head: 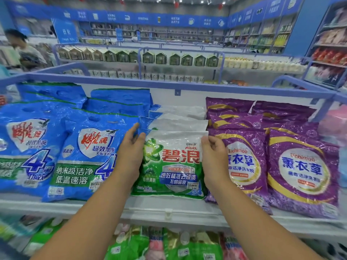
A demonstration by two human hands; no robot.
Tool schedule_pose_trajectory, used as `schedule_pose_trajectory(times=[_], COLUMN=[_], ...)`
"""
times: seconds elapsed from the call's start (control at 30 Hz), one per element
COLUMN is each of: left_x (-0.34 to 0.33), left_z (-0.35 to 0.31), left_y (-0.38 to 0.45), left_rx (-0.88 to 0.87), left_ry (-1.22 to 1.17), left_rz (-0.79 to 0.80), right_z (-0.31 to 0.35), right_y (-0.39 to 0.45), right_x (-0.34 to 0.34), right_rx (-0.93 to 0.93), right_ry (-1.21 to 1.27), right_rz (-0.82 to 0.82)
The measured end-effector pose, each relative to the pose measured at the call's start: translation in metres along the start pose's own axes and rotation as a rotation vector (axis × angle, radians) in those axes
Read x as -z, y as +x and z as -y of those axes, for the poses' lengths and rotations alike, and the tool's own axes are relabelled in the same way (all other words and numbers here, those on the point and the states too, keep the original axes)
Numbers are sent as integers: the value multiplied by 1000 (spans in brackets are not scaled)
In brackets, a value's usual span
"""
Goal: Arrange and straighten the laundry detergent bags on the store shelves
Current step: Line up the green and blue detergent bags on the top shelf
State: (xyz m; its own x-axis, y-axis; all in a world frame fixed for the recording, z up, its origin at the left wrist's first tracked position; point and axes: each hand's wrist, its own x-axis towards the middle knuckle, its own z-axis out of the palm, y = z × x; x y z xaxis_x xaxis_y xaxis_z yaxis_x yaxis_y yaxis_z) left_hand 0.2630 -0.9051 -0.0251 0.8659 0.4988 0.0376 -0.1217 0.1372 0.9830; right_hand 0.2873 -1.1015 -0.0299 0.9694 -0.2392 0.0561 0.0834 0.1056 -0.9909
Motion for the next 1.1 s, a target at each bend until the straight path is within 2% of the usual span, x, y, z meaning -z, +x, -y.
schedule_pose_trajectory(times=[0.1,0.2,0.3,0.4,0.5,0.63,0.77,0.83,0.93,1.0,1.1], left_x=[-1,-3,-8,-11,1,33,84,111,146,160,172], left_z=[9,23,22,20,14,-4,-19,-26,-33,-33,-35], left_y=[-26,-38,-32,-34,-48,-71,-73,-61,-36,-16,7], left_rx=[-31,-71,-72,-127,-184,-344,-562,-503,-305,-246,-267], left_ry=[324,471,473,468,607,765,1009,1039,963,953,994], left_rz=[5,-19,-68,-89,-73,-69,-189,-267,-297,-273,-244], right_z=[-8,-11,-8,-4,-1,8,16,14,8,6,5], right_y=[-10,-12,-10,-9,-14,-36,-77,-93,-106,-110,-114], right_x=[5,1,-8,-13,-5,2,-14,-29,-58,-81,-124], right_rx=[18,106,129,104,80,364,525,482,324,246,195], right_ry=[-178,-347,-288,-228,-198,-336,-390,-357,-360,-400,-476], right_rz=[129,99,0,-8,-15,-110,35,197,432,482,440])
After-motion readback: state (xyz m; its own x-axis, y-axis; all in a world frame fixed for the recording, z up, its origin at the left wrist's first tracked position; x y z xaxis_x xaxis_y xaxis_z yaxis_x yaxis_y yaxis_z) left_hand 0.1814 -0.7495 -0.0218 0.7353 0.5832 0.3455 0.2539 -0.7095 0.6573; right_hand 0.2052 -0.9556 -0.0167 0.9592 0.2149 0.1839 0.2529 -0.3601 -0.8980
